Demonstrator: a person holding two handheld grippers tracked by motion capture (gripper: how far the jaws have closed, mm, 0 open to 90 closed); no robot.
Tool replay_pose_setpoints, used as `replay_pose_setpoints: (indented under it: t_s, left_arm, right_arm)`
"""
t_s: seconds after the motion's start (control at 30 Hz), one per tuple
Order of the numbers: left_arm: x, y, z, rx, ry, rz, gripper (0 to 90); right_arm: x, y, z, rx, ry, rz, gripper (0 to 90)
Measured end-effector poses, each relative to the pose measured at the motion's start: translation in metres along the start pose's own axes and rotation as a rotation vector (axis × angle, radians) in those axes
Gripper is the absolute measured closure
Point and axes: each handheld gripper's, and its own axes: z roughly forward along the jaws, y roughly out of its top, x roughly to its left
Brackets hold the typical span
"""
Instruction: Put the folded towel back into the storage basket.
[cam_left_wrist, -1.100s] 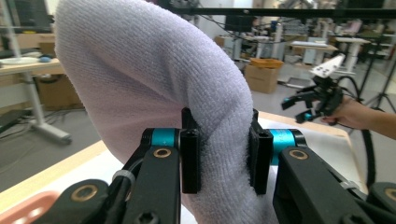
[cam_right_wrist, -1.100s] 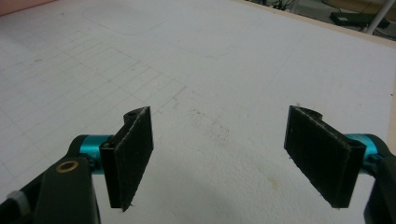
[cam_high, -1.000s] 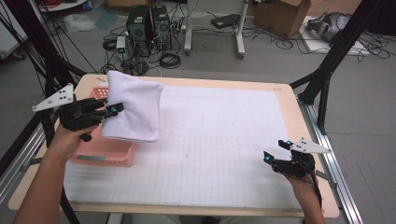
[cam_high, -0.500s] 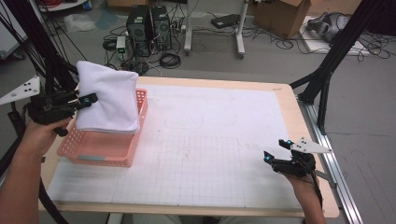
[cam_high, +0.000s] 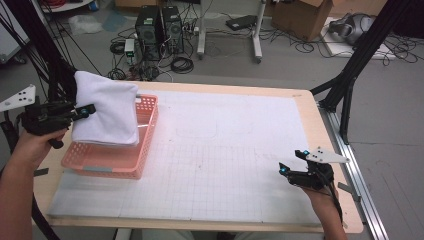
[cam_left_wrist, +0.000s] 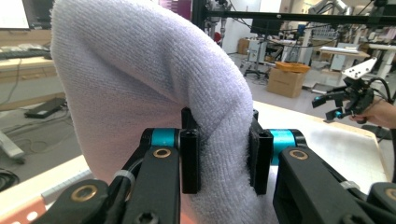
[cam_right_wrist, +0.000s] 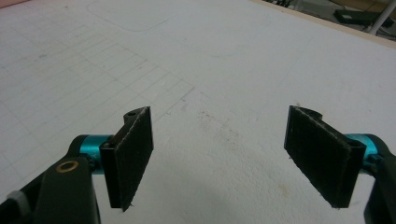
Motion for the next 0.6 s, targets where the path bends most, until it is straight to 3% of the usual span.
replay_pose_setpoints:
  t_s: [0.27,0.6]
  left_arm:
    - [0.010,-0.025,0.003,0.092,-0.006,-0.032,72.3]
    - [0.010,-0.033,0.011,0.131,-0.052,-0.048,72.2]
  right_arm:
    - [0.002,0.008,-0.002,0.001,-0.005,-0.010,22.9]
    - [0.003,0.008,-0.003,0.000,-0.008,-0.015,23.0]
